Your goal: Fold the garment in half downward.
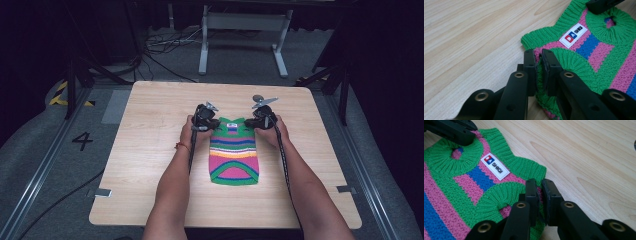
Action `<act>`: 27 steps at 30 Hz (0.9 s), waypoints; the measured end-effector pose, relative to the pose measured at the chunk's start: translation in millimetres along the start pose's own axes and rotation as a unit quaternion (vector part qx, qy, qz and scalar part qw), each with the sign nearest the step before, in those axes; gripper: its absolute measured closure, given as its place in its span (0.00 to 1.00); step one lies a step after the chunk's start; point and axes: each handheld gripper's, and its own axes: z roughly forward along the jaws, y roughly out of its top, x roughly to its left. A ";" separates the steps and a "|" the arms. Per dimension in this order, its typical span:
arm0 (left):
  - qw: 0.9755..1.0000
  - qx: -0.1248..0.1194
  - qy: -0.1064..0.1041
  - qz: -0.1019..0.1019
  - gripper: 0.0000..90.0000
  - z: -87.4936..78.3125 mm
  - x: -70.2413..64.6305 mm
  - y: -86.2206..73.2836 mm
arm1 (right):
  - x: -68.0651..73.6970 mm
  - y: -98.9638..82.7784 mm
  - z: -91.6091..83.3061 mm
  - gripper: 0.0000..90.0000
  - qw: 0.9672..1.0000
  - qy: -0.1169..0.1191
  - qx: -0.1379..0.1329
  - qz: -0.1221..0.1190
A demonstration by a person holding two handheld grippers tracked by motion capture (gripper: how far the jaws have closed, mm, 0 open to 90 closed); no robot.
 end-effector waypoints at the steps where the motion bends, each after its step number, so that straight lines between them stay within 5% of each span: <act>1: 1.000 0.000 0.000 0.000 0.93 0.0 0.0 0.0 | 0.0 0.0 0.0 0.94 1.000 0.000 0.000 0.000; 17: 0.999 -0.031 0.007 0.044 0.94 -22.3 -10.7 15.0 | 9.5 4.2 -32.5 0.95 0.998 0.016 -0.053 -0.027; 27: 0.992 -0.073 -0.005 0.103 0.93 -63.3 -39.3 6.0 | 25.1 -5.4 -71.6 0.95 0.991 0.059 -0.100 -0.064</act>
